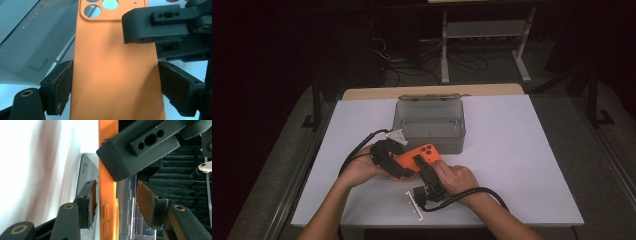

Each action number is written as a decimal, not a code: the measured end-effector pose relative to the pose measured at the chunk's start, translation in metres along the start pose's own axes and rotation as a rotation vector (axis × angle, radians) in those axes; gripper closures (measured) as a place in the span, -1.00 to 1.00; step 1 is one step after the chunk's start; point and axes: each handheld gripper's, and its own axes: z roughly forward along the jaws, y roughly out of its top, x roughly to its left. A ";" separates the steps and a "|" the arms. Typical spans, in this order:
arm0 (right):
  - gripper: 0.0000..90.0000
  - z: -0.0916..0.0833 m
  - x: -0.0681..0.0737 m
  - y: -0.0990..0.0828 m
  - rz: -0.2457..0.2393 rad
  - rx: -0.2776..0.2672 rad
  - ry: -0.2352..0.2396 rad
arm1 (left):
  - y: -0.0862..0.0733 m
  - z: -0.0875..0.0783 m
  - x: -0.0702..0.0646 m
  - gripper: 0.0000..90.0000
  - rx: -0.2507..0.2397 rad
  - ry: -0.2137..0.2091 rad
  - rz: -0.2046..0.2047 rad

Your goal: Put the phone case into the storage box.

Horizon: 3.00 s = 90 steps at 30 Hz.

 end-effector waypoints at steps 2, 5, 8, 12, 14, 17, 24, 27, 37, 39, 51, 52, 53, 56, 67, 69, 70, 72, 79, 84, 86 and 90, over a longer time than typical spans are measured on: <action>0.14 0.000 0.000 0.000 -0.002 0.000 0.000 | 0.000 0.000 0.000 -0.64 0.000 0.000 0.000; 0.18 0.000 0.000 0.001 -0.007 -0.002 0.001 | 0.000 0.000 0.000 -0.64 0.000 0.001 0.000; 0.23 -0.001 0.001 0.001 -0.006 -0.002 0.005 | 0.000 0.000 0.000 -0.64 -0.001 0.001 -0.004; 0.28 -0.001 0.001 0.002 -0.005 -0.005 0.009 | 0.000 0.000 0.000 -0.64 -0.004 -0.002 -0.005; 0.31 -0.001 0.001 0.003 -0.012 -0.006 0.013 | 0.000 0.000 0.000 -0.64 -0.004 -0.004 -0.004; 0.35 -0.001 0.001 0.003 -0.013 -0.006 0.016 | 0.000 0.000 0.000 -0.64 -0.003 -0.003 -0.004; 0.43 -0.001 0.002 0.003 -0.013 -0.003 0.020 | 0.000 -0.001 0.000 -0.64 -0.003 -0.001 -0.005; 0.46 -0.001 0.002 0.003 -0.017 -0.007 0.020 | 0.000 -0.001 0.001 -0.64 -0.004 -0.002 -0.006; 0.52 -0.002 0.002 0.004 -0.016 -0.006 0.019 | 0.000 -0.001 0.000 -0.64 -0.002 -0.005 -0.006; 0.54 -0.002 0.002 0.004 -0.016 -0.005 0.021 | 0.000 -0.001 0.001 -0.64 -0.003 -0.006 -0.007; 0.67 -0.002 0.003 0.004 -0.030 -0.012 0.001 | -0.001 -0.004 0.002 -0.64 -0.014 -0.016 -0.015; 0.68 -0.003 0.004 0.004 -0.033 -0.011 -0.003 | -0.001 -0.004 0.002 -0.64 -0.014 -0.016 -0.016; 0.68 -0.003 0.004 0.004 -0.035 -0.012 -0.008 | -0.001 -0.004 0.002 -0.64 -0.014 -0.016 -0.017; 0.69 -0.002 0.006 0.005 -0.037 -0.012 -0.019 | -0.001 -0.004 0.002 -0.64 -0.011 -0.015 -0.018; 0.73 -0.002 0.009 0.004 -0.053 -0.016 -0.048 | -0.001 -0.003 0.003 -0.64 -0.009 -0.020 -0.022; 0.73 -0.002 0.009 0.004 -0.055 -0.015 -0.047 | -0.001 -0.003 0.003 -0.64 -0.008 -0.020 -0.022; 0.73 -0.002 0.009 0.005 -0.059 -0.014 -0.048 | -0.002 -0.003 0.003 -0.64 -0.006 -0.019 -0.018; 0.73 -0.002 0.010 0.005 -0.061 -0.014 -0.050 | -0.002 -0.003 0.003 -0.64 -0.007 -0.020 -0.016; 0.74 -0.003 0.009 0.004 -0.060 -0.015 -0.051 | -0.002 -0.003 0.003 -0.65 -0.015 -0.031 -0.024; 0.74 -0.003 0.009 0.005 -0.063 -0.020 -0.052 | -0.003 -0.003 0.003 -0.65 -0.018 -0.031 -0.026; 0.74 -0.003 0.009 0.005 -0.060 -0.022 -0.049 | -0.003 -0.003 0.002 -0.65 -0.020 -0.030 -0.026; 0.75 -0.004 0.009 0.006 -0.063 -0.024 -0.047 | -0.003 -0.003 0.001 -0.65 -0.028 -0.027 -0.019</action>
